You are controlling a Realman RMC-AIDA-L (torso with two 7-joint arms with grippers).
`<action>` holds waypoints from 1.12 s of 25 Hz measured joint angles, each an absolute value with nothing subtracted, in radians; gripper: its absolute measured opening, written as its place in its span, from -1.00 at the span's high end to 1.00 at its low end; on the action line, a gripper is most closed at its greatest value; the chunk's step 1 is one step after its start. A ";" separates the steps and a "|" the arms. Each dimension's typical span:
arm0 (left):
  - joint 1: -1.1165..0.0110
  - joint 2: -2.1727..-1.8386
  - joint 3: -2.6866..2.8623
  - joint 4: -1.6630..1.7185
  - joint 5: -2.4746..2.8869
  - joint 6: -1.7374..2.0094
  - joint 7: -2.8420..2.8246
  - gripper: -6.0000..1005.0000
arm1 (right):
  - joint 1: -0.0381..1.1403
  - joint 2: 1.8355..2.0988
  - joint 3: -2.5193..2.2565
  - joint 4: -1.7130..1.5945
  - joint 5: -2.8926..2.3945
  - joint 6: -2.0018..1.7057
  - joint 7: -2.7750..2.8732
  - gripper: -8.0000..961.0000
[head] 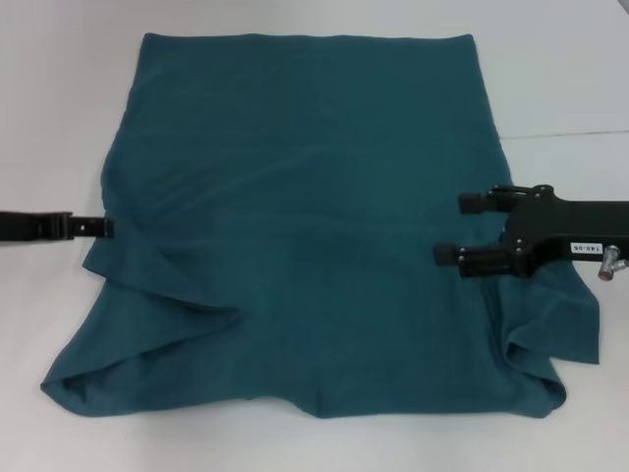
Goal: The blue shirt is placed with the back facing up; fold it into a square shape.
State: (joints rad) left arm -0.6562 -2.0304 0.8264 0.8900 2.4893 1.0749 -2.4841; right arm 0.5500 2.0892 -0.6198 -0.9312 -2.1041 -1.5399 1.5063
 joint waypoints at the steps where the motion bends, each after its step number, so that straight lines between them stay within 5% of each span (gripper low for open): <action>1: -0.659 -2.025 0.822 0.871 2.489 1.073 -2.482 -0.70 | 0.550 2.089 -0.620 -0.931 -2.104 -1.540 1.506 -0.93; 8: -0.665 -2.016 0.819 0.815 2.490 1.035 -2.470 -0.86 | 0.561 2.089 -0.621 -0.926 -2.104 -1.534 1.506 -0.93; 28: -0.721 -2.040 0.827 0.648 2.488 0.884 -2.422 -0.86 | 0.562 2.092 -0.646 -0.911 -2.105 -1.530 1.508 -0.93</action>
State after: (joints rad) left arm -0.7213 -2.0405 0.8268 0.6477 2.4879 0.8840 -2.4222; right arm 0.5624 2.0924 -0.6459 -0.9108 -2.1047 -1.5298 1.5081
